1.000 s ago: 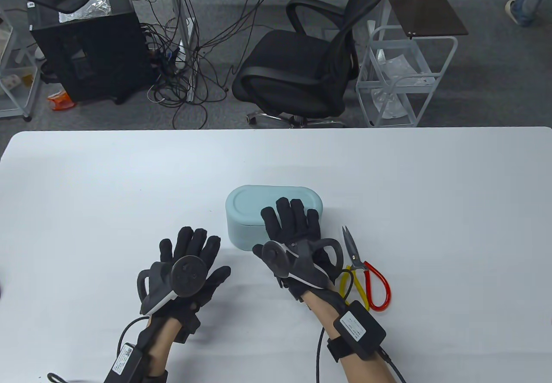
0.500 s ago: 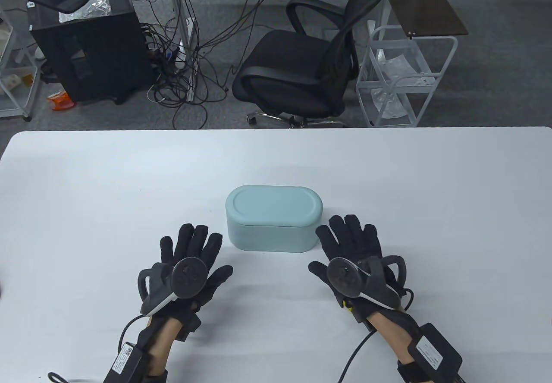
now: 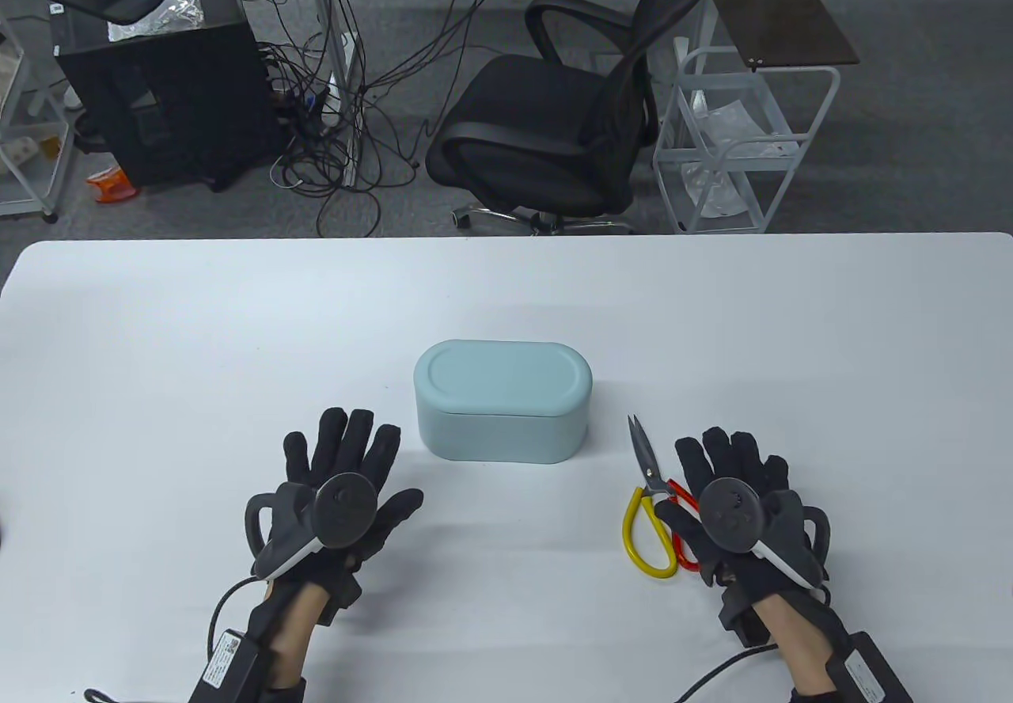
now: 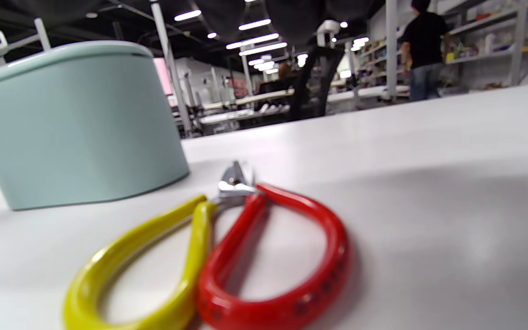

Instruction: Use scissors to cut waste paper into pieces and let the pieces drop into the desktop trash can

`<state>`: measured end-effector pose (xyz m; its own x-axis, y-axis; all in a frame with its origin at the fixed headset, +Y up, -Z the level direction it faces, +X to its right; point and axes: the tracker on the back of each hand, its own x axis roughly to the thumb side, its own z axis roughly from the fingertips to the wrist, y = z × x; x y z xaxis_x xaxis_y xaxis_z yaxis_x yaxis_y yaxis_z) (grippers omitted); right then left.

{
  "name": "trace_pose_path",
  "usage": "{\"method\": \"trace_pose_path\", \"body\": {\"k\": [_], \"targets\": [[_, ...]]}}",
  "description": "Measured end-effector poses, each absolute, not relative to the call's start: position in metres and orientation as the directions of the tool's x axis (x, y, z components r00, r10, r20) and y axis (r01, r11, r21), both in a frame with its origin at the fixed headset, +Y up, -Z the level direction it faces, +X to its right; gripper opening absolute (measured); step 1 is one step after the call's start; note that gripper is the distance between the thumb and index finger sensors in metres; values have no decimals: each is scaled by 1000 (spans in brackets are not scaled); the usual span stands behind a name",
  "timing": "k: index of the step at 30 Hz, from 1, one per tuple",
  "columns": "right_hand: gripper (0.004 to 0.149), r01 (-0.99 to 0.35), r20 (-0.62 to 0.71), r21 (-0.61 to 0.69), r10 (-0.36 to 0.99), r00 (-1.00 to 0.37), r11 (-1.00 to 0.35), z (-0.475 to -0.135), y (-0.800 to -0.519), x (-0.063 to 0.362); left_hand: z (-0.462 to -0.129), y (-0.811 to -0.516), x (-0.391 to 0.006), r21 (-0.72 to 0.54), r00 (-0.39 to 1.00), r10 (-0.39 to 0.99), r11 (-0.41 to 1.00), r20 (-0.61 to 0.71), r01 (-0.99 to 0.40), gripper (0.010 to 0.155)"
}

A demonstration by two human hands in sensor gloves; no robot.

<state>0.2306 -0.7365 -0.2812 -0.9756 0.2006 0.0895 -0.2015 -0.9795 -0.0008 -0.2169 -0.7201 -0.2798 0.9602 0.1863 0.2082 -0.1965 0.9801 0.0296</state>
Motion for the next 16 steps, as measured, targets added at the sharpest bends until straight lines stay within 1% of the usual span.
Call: {"method": "trace_pose_path", "body": {"k": [3,6,11,16], "targets": [[81,-204,96,-3,203,-974,-979,-279,-739,231,-281,-720,-220,50,959,194,977,207,-209,87],[81,-183,104,-18,181,-978,-983,-276,-739,231,-283,-722,-226,40,960,205,976,188,-216,87],[81,-160,82,-24,157,-984,-987,-276,-742,233,-286,-724,-232,36,963,214,974,166,-223,87],[80,-160,65,-26,158,-985,-987,-277,-743,235,-286,-723,-230,34,962,214,974,172,-223,87]]}}
